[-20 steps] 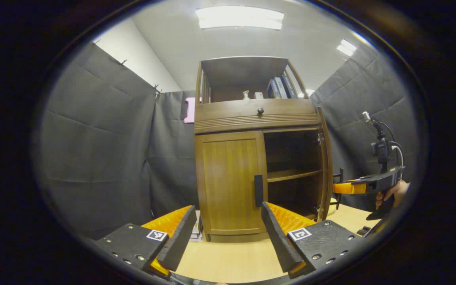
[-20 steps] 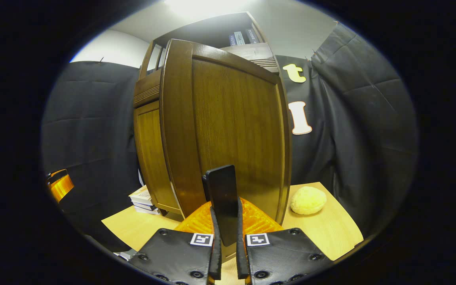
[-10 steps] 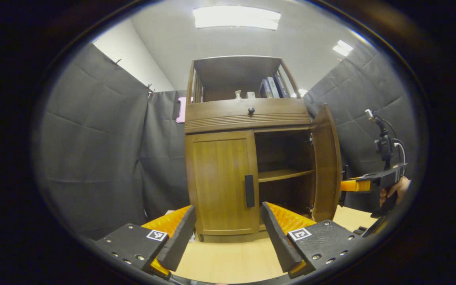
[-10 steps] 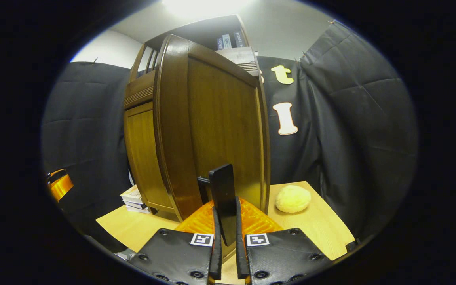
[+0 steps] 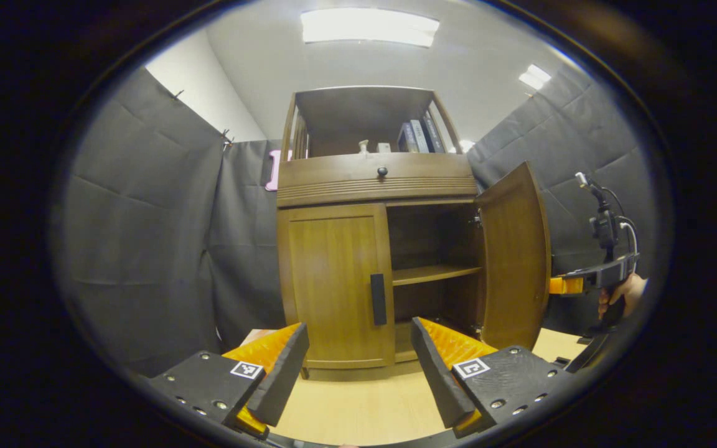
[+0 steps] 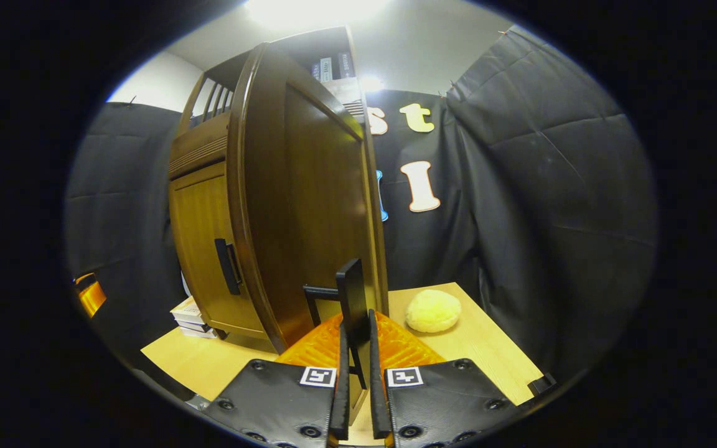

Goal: Open the right door of the double-door shoe cabinet with the right hand, and open the left door with the left hand.

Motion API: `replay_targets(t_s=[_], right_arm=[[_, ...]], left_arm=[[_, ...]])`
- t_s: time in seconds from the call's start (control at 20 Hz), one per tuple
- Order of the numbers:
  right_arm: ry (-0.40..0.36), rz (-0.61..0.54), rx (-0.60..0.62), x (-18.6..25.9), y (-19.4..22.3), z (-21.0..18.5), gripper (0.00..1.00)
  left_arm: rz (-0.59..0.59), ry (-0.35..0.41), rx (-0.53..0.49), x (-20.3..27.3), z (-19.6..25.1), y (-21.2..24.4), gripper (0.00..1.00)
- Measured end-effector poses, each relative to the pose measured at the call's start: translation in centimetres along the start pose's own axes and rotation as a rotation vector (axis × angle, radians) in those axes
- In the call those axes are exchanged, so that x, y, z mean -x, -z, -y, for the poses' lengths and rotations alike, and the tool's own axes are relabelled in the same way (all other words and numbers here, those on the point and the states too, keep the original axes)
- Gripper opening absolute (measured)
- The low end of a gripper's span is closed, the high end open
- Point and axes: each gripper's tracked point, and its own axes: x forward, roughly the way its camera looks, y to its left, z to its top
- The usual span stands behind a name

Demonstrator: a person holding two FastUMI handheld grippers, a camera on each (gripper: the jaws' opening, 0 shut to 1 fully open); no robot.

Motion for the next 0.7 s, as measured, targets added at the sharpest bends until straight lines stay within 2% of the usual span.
replay_targets(t_s=[0.1,0.25,0.3,0.5,0.7], right_arm=[[0.025,0.001,-0.008,0.3,0.1,1.2,0.14],[0.069,-0.003,-0.025,1.3,0.4,3.2,0.00],[0.077,-0.004,-0.034,1.6,0.6,3.8,0.09],[0.136,0.008,-0.035,3.1,0.2,5.9,0.09],[0.148,0.032,-0.048,5.1,0.0,6.2,0.09]], left_arm=[[0.004,0.010,-0.005,0.0,-0.1,0.0,0.95],[0.011,0.024,-0.005,-0.2,0.1,0.1,0.95],[0.011,0.029,-0.004,-0.2,0.3,0.1,0.95],[0.000,0.065,0.017,-0.2,1.7,0.8,0.95],[-0.009,0.096,0.040,-1.2,2.5,1.1,0.95]])
